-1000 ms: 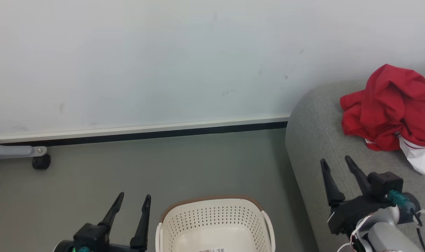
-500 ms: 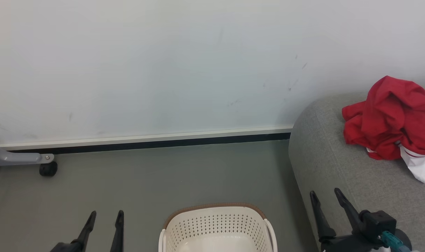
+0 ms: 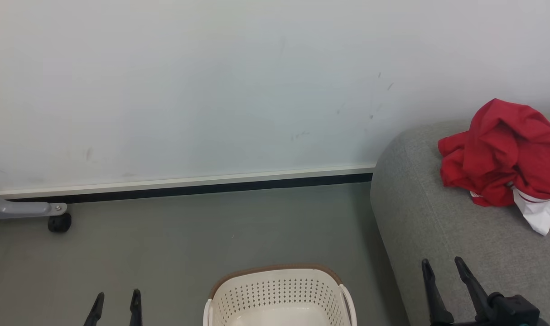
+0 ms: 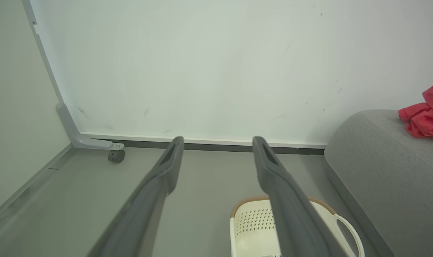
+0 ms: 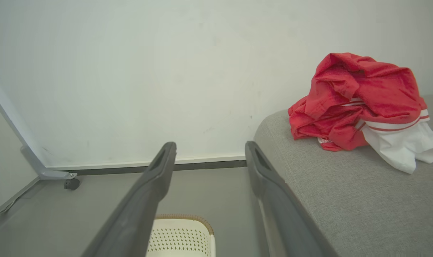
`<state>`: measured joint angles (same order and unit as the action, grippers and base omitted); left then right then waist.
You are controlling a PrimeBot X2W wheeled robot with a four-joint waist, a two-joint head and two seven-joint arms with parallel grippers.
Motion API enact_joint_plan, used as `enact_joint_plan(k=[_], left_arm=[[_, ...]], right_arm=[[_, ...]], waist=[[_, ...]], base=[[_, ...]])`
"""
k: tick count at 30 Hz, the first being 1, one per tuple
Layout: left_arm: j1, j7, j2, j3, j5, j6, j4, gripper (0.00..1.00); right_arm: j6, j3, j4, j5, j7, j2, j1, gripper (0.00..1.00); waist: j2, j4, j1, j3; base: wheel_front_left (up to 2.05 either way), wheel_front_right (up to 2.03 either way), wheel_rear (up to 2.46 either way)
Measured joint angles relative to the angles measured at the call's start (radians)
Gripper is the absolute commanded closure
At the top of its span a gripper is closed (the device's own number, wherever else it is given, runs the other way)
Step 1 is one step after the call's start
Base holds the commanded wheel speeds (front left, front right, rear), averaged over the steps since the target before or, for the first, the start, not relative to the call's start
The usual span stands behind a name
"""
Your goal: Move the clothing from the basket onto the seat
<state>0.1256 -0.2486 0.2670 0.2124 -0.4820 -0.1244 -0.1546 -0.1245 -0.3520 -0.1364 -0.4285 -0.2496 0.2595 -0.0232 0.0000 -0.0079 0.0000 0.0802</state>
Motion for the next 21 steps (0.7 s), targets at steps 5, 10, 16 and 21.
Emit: enact_joint_plan(k=[5, 10, 16, 21], left_arm=[[0.021, 0.0, -0.005, -0.01, 0.016, 0.0, 0.005, 0.0], [0.024, 0.0, -0.01, -0.01, 0.045, 0.0, 0.016, 0.0], [0.024, -0.001, -0.016, -0.011, 0.054, 0.0, 0.028, 0.0], [0.024, -0.001, -0.016, -0.011, 0.063, 0.0, 0.034, 0.0]], right_arm=[[0.0, 0.047, 0.022, 0.028, 0.0, -0.02, -0.03, 0.0], [0.0, 0.075, 0.042, 0.055, 0.0, -0.03, -0.041, 0.0], [0.0, 0.097, 0.061, 0.071, 0.0, -0.044, -0.052, 0.0], [0.0, 0.111, 0.071, 0.091, 0.0, -0.052, -0.059, 0.0]], waist=[[0.0, -0.004, 0.0, 0.002], [0.0, -0.006, 0.0, 0.001], [0.0, -0.004, 0.0, 0.0], [0.0, 0.0, 0.0, 0.0]], base=[[0.0, 0.0, 0.0], [0.0, 0.0, 0.0], [0.0, 0.0, 0.0], [0.0, 0.0, 0.0]])
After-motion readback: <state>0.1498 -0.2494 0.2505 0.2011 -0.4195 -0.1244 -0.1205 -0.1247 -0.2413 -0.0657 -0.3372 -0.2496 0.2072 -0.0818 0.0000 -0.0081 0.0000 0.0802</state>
